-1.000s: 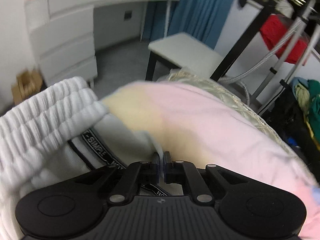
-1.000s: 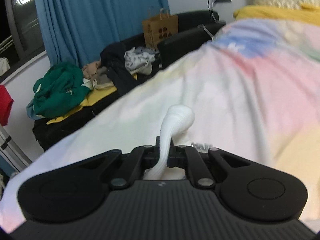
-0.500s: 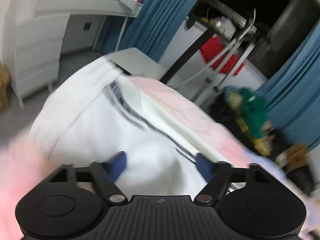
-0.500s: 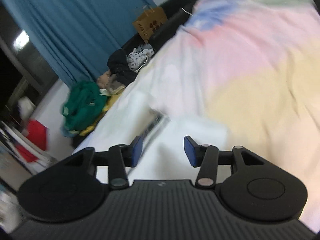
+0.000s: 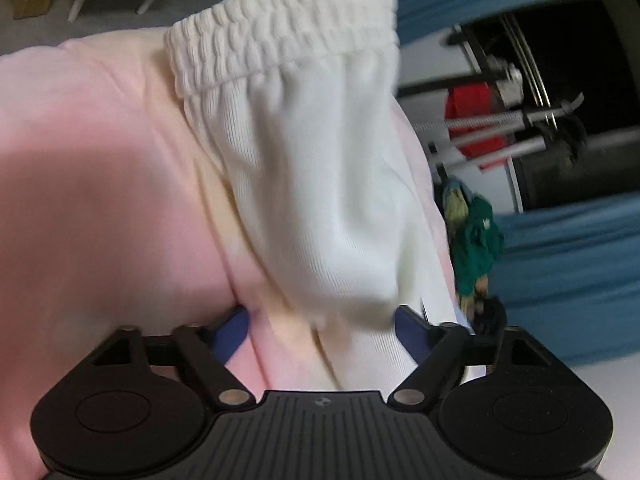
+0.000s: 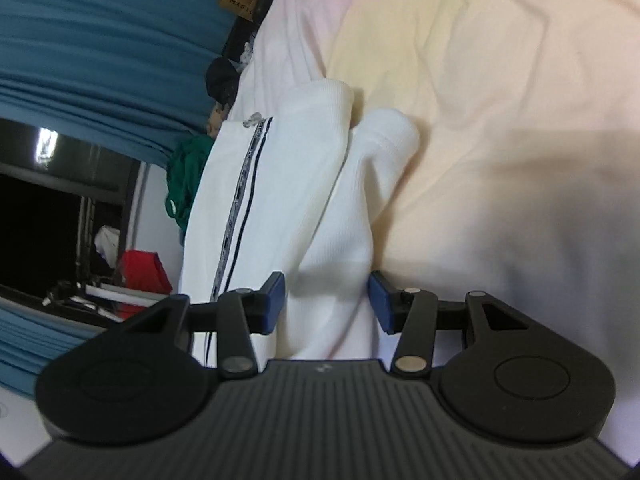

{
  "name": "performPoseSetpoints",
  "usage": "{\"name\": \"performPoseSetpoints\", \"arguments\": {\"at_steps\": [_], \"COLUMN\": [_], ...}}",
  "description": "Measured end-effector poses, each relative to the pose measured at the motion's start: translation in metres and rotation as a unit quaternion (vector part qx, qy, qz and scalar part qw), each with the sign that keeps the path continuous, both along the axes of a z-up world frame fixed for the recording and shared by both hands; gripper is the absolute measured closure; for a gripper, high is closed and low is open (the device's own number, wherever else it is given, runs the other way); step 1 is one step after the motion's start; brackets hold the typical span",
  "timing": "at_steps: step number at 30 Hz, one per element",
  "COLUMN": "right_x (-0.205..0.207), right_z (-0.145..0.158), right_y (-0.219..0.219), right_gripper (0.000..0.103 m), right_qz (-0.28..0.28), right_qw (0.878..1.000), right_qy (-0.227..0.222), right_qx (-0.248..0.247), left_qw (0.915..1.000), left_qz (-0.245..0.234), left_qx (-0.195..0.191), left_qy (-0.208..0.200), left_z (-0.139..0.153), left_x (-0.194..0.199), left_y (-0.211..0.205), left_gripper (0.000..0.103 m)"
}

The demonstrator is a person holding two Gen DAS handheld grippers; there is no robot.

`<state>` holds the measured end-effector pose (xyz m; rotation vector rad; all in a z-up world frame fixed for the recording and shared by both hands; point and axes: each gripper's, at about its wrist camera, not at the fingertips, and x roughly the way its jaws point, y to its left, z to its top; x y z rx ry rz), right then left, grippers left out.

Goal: Fold clothes

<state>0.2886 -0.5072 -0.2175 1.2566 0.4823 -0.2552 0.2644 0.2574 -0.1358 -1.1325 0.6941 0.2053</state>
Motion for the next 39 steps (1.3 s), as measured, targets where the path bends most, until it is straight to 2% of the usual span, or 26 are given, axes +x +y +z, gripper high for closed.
{"name": "performPoseSetpoints", "arguments": {"at_steps": [3, 4, 5, 6, 8, 11, 14, 18, 23, 26, 31, 35, 39], "right_x": [0.016, 0.021, 0.027, 0.033, 0.039, 0.042, 0.03, 0.007, -0.03, -0.061, -0.119, -0.153, -0.162], "right_z": [-0.006, -0.006, -0.004, -0.001, 0.006, 0.019, 0.032, 0.056, 0.079, 0.082, 0.067, 0.048, 0.03], "right_y": [-0.001, 0.001, 0.001, 0.002, 0.002, 0.0, -0.008, -0.007, -0.006, -0.01, -0.02, -0.027, -0.029], "right_gripper": [0.055, 0.062, 0.069, 0.085, 0.09, 0.091, 0.092, 0.093, 0.093, 0.093, 0.093, 0.093, 0.087], "right_qz": [-0.037, -0.049, -0.053, -0.05, -0.048, -0.043, -0.039, -0.036, -0.025, -0.016, 0.0, 0.014, 0.02], "right_qw": [0.999, 0.997, 0.996, 0.994, 0.991, 0.989, 0.991, 0.991, 0.991, 0.993, 0.997, 0.998, 0.998], "right_qy": [-0.02, -0.025, -0.024, -0.014, -0.007, -0.009, -0.016, -0.033, -0.036, -0.029, -0.014, 0.024, 0.061], "right_qx": [-0.03, -0.046, -0.067, -0.095, -0.124, -0.142, -0.127, -0.122, -0.127, -0.115, -0.077, -0.049, -0.016], "left_qw": [0.9984, 0.9977, 0.997, 0.996, 0.9934, 0.9945, 0.9962, 0.9939, 0.9924, 0.9947, 0.9948, 0.9937, 0.9868], "left_qz": [0.019, 0.024, 0.029, 0.032, 0.026, 0.025, 0.021, 0.015, 0.021, 0.017, -0.006, -0.029, -0.049], "left_qx": [0.053, 0.063, 0.072, 0.084, 0.112, 0.101, 0.082, 0.103, 0.115, 0.099, 0.102, 0.107, 0.149], "left_qy": [-0.003, -0.003, -0.003, -0.002, 0.001, -0.013, -0.022, -0.037, -0.038, -0.022, -0.001, 0.015, 0.039], "left_z": [-0.007, -0.006, -0.006, -0.005, 0.007, 0.028, 0.046, 0.082, 0.116, 0.128, 0.132, 0.127, 0.106], "left_x": [0.024, 0.029, 0.035, 0.04, 0.045, 0.033, 0.02, -0.009, -0.062, -0.101, -0.169, -0.211, -0.211], "left_y": [0.004, 0.003, 0.001, 0.0, -0.005, -0.002, 0.006, 0.008, 0.018, 0.029, 0.047, 0.056, 0.044], "left_gripper": [0.044, 0.045, 0.053, 0.059, 0.078, 0.088, 0.09, 0.094, 0.094, 0.094, 0.094, 0.094, 0.09]}}
